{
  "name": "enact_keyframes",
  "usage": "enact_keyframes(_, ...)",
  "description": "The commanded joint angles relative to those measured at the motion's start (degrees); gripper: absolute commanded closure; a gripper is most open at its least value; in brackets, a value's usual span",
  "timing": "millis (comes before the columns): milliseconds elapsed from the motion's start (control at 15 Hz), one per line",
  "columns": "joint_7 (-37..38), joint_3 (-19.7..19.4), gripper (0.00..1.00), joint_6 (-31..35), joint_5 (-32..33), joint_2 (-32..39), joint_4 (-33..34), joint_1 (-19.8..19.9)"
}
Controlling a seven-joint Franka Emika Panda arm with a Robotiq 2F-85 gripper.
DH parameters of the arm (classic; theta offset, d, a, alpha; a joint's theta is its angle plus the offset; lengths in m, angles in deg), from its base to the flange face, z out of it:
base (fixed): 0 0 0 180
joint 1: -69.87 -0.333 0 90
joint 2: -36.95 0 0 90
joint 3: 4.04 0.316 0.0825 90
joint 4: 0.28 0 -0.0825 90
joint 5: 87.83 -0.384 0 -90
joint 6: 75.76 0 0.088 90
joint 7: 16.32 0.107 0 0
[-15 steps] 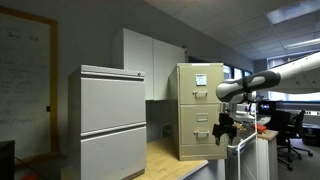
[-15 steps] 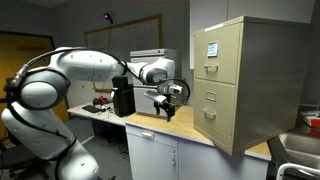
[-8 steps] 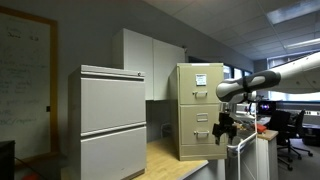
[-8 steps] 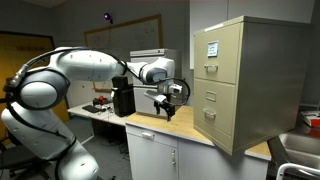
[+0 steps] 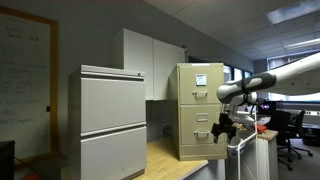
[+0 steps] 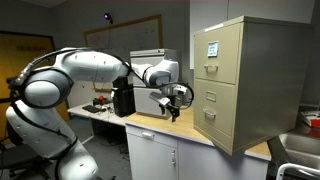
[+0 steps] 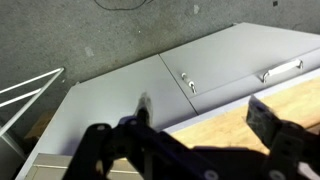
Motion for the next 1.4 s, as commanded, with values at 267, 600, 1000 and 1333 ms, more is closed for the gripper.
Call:
enact_keyframes(267,-1.3,-3.9,0.0,11.4,-17.7,11.5,9.8,1.9)
enact_keyframes(600,-0.1,-4.6,0.0,15.8,-30.9,20.6,19.6,5.0)
enact_keyframes(1000,0.8,-3.0,0.0,16.4,-43.8,30.5,29.0,11.3)
enact_keyframes(1333,1.7,-1.4,0.0,16.5,-49.4,35.6,33.3,14.6)
